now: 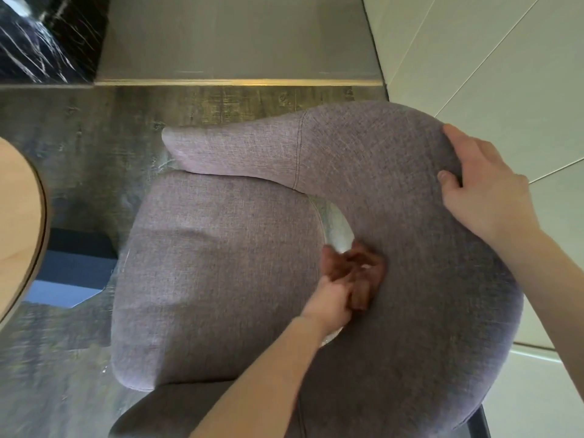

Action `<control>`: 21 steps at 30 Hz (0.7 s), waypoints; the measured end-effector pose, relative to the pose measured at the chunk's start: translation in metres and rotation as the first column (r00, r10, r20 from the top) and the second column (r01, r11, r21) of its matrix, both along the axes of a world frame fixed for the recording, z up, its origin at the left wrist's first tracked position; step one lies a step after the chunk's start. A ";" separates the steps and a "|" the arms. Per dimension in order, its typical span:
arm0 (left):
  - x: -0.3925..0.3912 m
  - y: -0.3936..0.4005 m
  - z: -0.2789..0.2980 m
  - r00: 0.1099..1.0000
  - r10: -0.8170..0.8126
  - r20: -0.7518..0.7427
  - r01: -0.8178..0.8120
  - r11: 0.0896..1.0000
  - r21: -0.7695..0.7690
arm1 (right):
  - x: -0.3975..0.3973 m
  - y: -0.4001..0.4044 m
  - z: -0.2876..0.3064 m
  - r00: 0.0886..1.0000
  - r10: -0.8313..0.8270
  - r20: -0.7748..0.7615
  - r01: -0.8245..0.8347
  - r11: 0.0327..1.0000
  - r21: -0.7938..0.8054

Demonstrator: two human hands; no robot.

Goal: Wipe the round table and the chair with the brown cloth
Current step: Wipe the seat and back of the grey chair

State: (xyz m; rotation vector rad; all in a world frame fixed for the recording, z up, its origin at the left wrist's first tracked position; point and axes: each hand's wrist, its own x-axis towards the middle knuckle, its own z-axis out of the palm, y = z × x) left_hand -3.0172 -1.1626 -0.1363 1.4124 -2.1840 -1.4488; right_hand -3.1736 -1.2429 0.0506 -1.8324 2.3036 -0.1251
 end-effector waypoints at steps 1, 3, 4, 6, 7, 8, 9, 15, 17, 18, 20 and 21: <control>0.013 -0.005 -0.004 0.982 -0.089 0.166 0.069 0.991 0.119 | 0.001 0.001 0.002 1.000 -0.001 0.007 0.001 1.000 0.005; 0.035 -0.013 -0.007 0.964 0.011 0.264 -0.088 0.955 0.283 | 0.001 0.003 0.002 1.000 0.017 0.014 -0.017 1.000 0.000; 0.046 -0.019 -0.008 0.960 0.179 0.218 -0.245 0.912 0.329 | 0.001 0.003 0.001 1.000 0.017 0.012 -0.017 1.000 -0.005; 0.054 -0.026 0.001 0.843 0.524 0.124 -0.531 0.769 0.355 | 0.001 0.002 0.000 1.000 0.006 0.005 -0.006 1.000 0.000; 0.051 -0.028 0.009 0.765 0.642 0.058 -0.613 0.697 0.371 | 0.002 0.003 0.000 1.000 0.002 0.007 -0.002 1.000 0.004; 0.044 -0.030 0.020 0.688 0.725 -0.027 -0.653 0.636 0.411 | 0.003 0.003 0.000 1.000 0.001 0.008 -0.001 1.000 0.004; 0.033 -0.030 0.036 0.606 0.784 -0.135 -0.660 0.590 0.465 | 0.003 0.003 0.001 1.000 0.002 0.007 -0.002 1.000 0.001; -0.038 0.011 0.114 0.680 0.390 -0.621 -0.476 0.879 0.031 | -0.002 0.003 0.004 0.991 -0.031 0.128 0.034 0.999 -0.023; -0.046 0.025 0.100 0.852 0.078 -0.518 -0.280 0.903 -0.325 | -0.003 0.003 0.004 0.988 -0.027 0.153 0.031 0.999 -0.024; -0.043 0.026 0.091 0.897 0.003 -0.442 -0.194 0.902 -0.387 | -0.003 0.002 0.004 0.989 -0.030 0.145 0.033 0.999 -0.020; -0.032 0.022 0.074 0.935 -0.094 -0.343 -0.079 0.884 -0.460 | -0.002 0.001 0.004 0.992 -0.039 0.121 0.041 0.999 -0.009; -0.026 0.020 0.063 0.948 -0.134 -0.288 -0.020 0.880 -0.474 | -0.001 0.000 0.004 0.993 -0.039 0.111 0.040 0.999 -0.005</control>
